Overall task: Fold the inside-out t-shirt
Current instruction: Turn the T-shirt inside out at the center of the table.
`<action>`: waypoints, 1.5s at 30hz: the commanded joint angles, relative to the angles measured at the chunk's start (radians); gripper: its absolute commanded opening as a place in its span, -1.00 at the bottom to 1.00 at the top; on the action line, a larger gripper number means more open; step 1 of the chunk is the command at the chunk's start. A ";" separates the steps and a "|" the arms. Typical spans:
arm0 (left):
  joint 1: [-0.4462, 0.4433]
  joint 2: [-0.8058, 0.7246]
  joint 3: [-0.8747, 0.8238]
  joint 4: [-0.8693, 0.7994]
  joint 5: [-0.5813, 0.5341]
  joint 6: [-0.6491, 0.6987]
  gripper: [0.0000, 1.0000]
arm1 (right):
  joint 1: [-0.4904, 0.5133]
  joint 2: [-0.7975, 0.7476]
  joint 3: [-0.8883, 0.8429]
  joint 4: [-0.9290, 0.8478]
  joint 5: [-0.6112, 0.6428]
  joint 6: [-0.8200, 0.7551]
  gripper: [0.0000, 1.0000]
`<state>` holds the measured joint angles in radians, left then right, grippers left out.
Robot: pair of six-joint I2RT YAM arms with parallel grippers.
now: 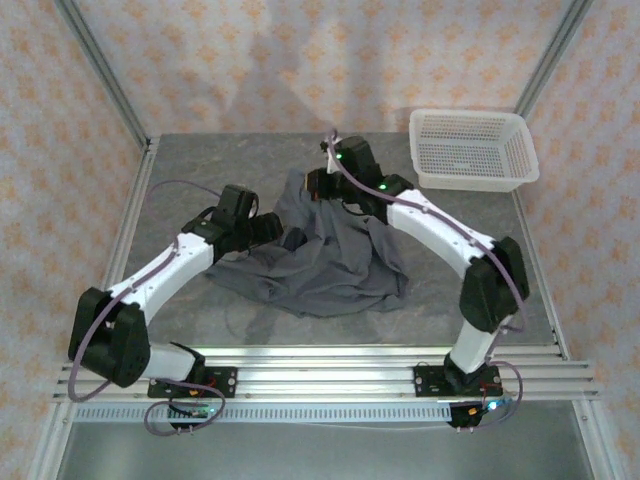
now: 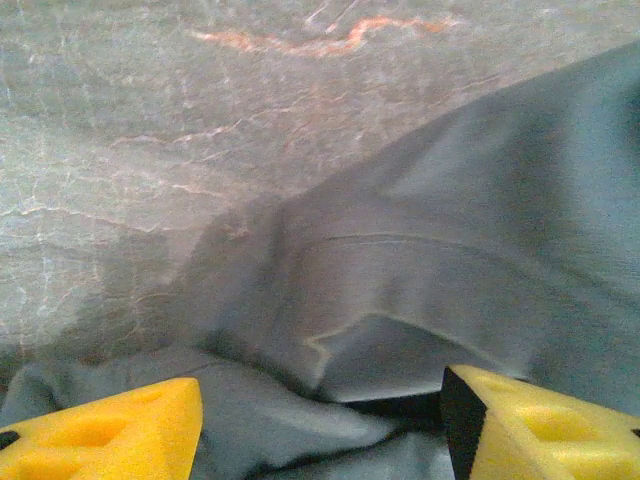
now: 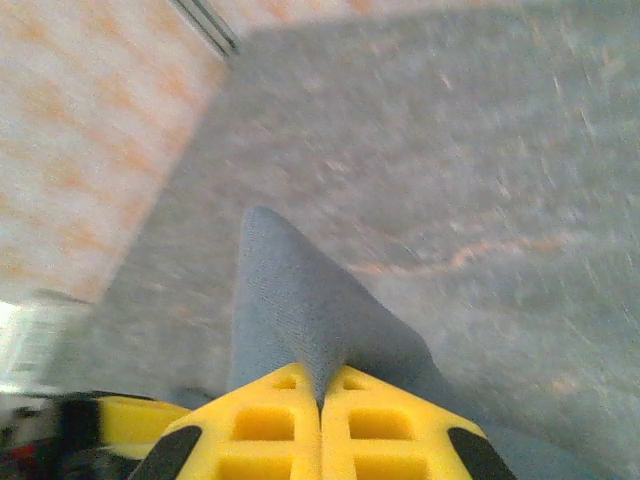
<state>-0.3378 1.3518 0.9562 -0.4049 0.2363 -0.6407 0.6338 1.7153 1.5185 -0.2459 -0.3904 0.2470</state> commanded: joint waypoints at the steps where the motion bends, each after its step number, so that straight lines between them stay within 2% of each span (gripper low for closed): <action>1: 0.005 -0.131 -0.027 0.079 0.026 -0.020 0.30 | -0.006 -0.063 -0.012 0.076 -0.047 0.021 -1.00; 5: 0.005 -0.261 -0.095 0.162 0.079 -0.077 0.29 | -0.006 -0.088 -0.013 0.104 -0.099 0.050 -1.00; 8: 0.005 -0.282 -0.115 0.206 0.163 -0.114 0.29 | -0.006 -0.102 -0.031 0.149 -0.151 0.082 -1.00; 11: 0.005 -0.233 -0.121 0.290 0.281 -0.176 0.29 | -0.006 -0.121 -0.070 0.218 -0.225 0.107 -1.00; 14: 0.005 -0.161 -0.121 0.358 0.289 -0.277 0.28 | -0.006 -0.139 -0.106 0.267 -0.275 0.142 -1.00; 17: 0.003 -0.080 -0.170 0.653 0.353 -0.436 0.24 | -0.007 -0.149 -0.128 0.289 -0.312 0.163 -1.00; 19: 0.003 -0.034 -0.173 0.735 0.343 -0.490 0.21 | -0.006 -0.161 -0.144 0.284 -0.307 0.169 -1.00; 20: 0.003 -0.024 -0.167 0.730 0.332 -0.489 0.09 | -0.006 -0.167 -0.151 0.283 -0.302 0.168 -1.00; 23: 0.003 -0.027 -0.168 0.748 0.304 -0.491 -0.93 | -0.006 -0.189 -0.167 0.243 -0.250 0.159 -1.00; 24: 0.005 -0.045 -0.164 0.728 0.290 -0.483 -1.00 | -0.006 -0.200 -0.176 0.211 -0.206 0.148 -1.00; 28: 0.011 -0.166 -0.100 0.485 0.195 -0.339 -1.00 | -0.006 -0.259 -0.295 0.170 -0.054 0.117 -1.00; 34: 0.038 -0.342 -0.004 0.122 0.025 -0.139 -1.00 | -0.004 -0.313 -0.589 0.241 -0.074 0.091 -0.92; 38: 0.039 -0.398 0.019 -0.029 -0.052 -0.031 -1.00 | 0.061 -0.295 -0.755 0.262 -0.093 0.032 -0.83; 41: 0.039 -0.424 -0.024 -0.082 -0.065 -0.023 -1.00 | 0.114 -0.257 -0.832 0.280 -0.138 0.039 -0.79; 45: 0.039 -0.451 -0.162 -0.081 -0.028 -0.122 -1.00 | 0.129 -0.281 -0.834 0.236 -0.155 0.022 -0.51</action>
<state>-0.3000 0.9184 0.8688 -0.4408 0.2504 -0.7349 0.7601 1.4700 0.6682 0.0284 -0.5426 0.3038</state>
